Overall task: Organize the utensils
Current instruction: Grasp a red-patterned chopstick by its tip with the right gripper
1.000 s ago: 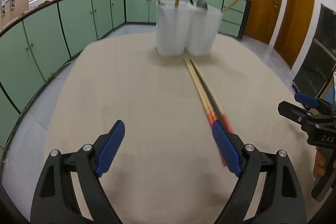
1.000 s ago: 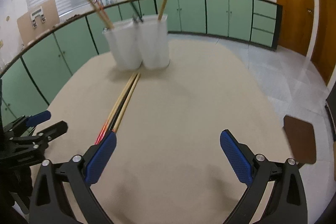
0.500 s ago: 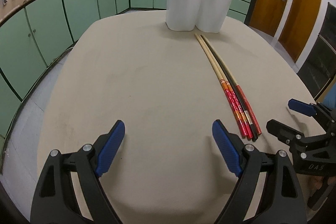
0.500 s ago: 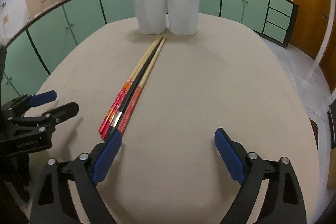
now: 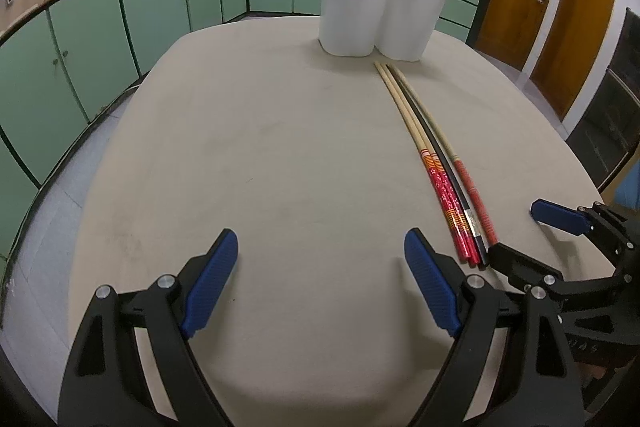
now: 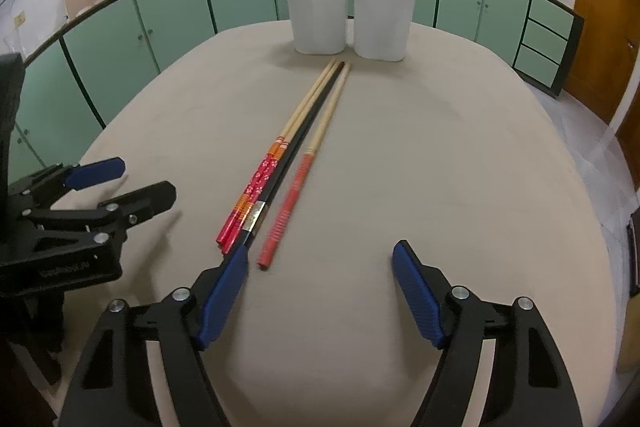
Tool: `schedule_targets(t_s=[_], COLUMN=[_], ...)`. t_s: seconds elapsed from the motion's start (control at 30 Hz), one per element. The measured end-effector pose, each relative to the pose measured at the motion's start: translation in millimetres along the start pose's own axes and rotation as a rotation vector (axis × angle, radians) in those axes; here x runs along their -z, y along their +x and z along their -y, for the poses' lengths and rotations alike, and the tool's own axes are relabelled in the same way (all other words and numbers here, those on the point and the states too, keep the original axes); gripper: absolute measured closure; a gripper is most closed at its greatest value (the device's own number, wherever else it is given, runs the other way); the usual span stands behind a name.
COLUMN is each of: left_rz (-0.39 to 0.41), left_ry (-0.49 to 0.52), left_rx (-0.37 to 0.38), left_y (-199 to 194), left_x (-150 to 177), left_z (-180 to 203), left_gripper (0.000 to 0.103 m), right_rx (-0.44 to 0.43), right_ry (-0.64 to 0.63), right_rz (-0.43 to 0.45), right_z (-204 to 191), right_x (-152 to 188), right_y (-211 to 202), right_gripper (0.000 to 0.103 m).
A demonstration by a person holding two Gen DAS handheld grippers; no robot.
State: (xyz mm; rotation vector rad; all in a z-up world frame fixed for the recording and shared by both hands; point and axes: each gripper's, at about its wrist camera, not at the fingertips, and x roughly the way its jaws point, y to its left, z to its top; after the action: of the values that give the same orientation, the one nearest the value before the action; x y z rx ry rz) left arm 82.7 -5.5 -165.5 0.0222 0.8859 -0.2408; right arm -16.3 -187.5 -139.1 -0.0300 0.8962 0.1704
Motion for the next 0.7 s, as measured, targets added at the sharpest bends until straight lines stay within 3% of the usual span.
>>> schedule_targets(t_s=[0.17, 0.33, 0.43, 0.57, 0.67, 0.7], left_rz=[-0.003, 0.0, 0.001, -0.003, -0.008, -0.011], left_ry=[-0.014, -0.003, 0.003, 0.003, 0.006, 0.009], left_rx=[-0.001, -0.001, -0.003, -0.001, 0.003, 0.008], left_y=[1.0, 1.0, 1.1, 1.6, 1.3, 1.7], left_x=[-0.7, -0.4, -0.6, 0.0, 0.8, 0.7], left_z=[-3.4, -1.9, -0.6, -0.9, -0.2, 1.0], left_gripper=[0.02, 0.02, 0.02, 0.02, 0.02, 0.02], right_rx=[0.037, 0.008, 0.004, -0.001, -0.024, -0.032], right_ry=[0.007, 0.029, 0.007, 0.004, 0.016, 0.017], right_rz=[-0.002, 0.007, 0.008, 0.013, 0.012, 0.011], right_z=[4.6, 10.3, 1.4, -0.7, 1.5, 2.3], right_x=[-1.0, 0.5, 1.6, -0.6, -0.6, -0.5], right_y=[-0.1, -4.4, -2.5, -1.3, -0.9, -1.0], right_gripper=[0.036, 0.038, 0.048, 0.078, 0.095, 0.095])
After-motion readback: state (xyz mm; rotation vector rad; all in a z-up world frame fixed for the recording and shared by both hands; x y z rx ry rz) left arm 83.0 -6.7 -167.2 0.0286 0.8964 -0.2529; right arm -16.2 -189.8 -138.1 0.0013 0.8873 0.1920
